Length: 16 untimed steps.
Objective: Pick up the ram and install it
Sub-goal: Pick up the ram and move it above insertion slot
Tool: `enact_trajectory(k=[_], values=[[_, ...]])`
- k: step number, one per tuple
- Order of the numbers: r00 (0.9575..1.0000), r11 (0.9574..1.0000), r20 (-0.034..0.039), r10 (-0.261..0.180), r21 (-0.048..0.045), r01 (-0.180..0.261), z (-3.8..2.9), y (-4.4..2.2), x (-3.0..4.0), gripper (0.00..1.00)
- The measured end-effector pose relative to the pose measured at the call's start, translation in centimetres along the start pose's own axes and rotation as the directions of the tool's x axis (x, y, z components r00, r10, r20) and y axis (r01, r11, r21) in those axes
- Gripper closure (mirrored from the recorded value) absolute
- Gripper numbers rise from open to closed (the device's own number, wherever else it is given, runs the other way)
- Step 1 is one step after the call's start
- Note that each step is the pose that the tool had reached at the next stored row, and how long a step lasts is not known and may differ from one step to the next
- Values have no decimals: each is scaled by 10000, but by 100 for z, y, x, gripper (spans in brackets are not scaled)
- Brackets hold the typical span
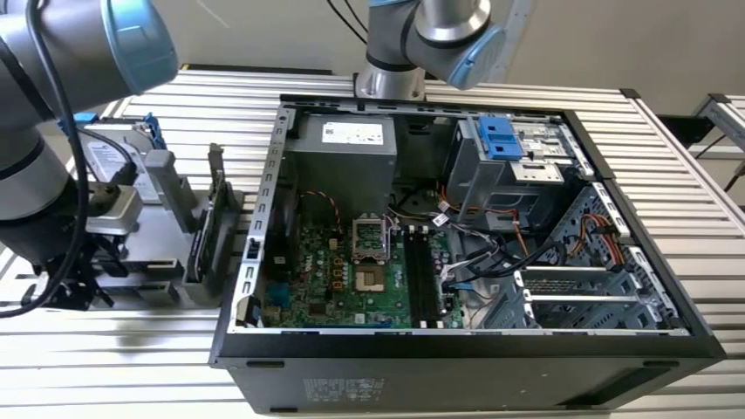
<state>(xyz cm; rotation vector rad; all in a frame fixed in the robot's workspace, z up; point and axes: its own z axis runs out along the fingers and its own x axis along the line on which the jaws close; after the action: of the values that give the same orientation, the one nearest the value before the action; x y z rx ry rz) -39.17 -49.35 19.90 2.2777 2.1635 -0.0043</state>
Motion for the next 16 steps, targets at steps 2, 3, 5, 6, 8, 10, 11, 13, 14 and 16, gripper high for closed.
enact_trajectory(k=[2,3,5,6,8,10,11,13,14,16], values=[[10000,10000,-1,-1,-1,1,22,1,4,0],[10000,10000,0,-1,0,1,32,1,5,0],[10000,10000,0,0,1,0,47,0,5,0],[10000,10000,1,0,2,0,54,0,5,0],[10000,10000,1,0,3,0,64,0,5,0],[10000,10000,1,0,3,0,66,0,5,0],[10000,10000,1,0,3,0,66,0,5,0],[10000,10000,0,0,2,0,69,0,5,0],[10000,10000,0,0,2,0,69,0,5,0],[10000,10000,-1,0,1,0,70,0,5,100]])
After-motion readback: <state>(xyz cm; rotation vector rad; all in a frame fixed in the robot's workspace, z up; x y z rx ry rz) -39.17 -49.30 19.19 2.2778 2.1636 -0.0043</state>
